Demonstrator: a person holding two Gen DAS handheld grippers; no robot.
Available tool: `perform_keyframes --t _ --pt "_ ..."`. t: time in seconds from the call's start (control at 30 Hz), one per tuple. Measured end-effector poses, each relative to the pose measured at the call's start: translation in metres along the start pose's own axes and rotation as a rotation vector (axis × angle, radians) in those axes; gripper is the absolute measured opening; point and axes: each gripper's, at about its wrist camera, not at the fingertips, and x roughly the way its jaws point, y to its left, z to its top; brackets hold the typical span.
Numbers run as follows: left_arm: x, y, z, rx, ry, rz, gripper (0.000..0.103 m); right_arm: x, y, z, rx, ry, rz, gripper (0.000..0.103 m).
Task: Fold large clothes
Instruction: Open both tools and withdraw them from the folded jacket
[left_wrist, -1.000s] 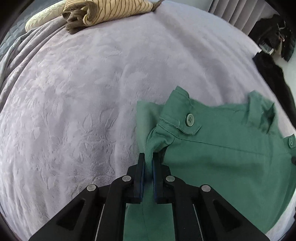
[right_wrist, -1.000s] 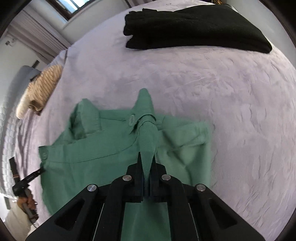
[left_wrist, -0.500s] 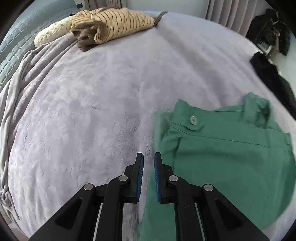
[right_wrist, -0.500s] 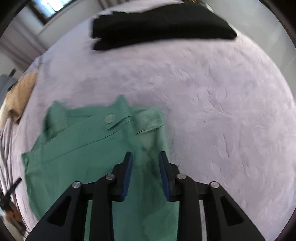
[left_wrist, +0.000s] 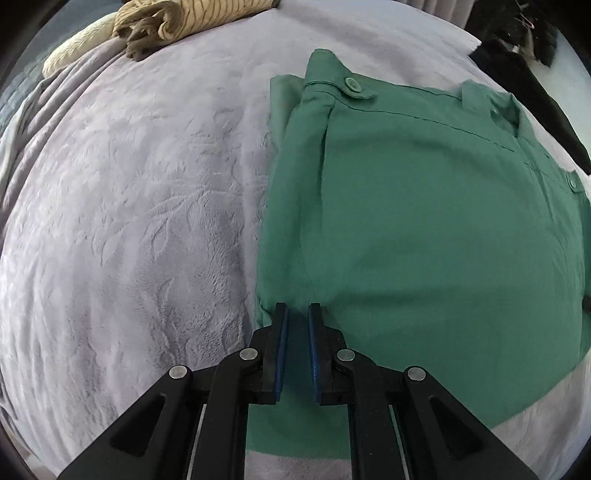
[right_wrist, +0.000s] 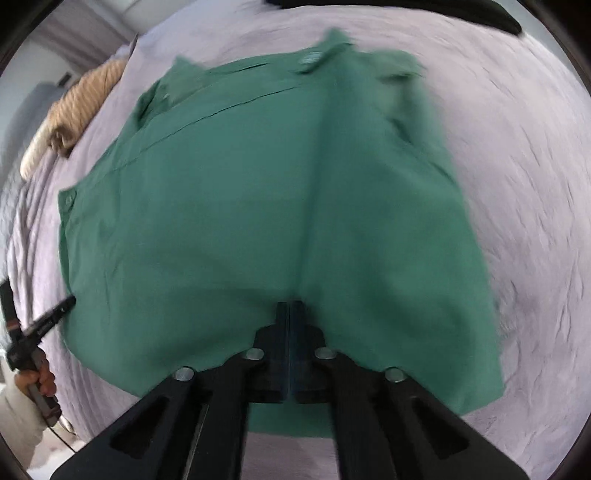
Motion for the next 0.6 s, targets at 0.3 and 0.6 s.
perform_keyframes --t 0.3,0.6 --pt "-0.031 0.032 -0.01 -0.077 -0.001 0.034 0.013 -0.036 -0.056 -0.015 0.119 -0.034 -0.106 0.0" --pt "0.01 0.043 -0.032 -0.108 0.082 0.089 0.013 -0.018 -0.077 -0.033 0.253 -0.046 -0.046 0.0"
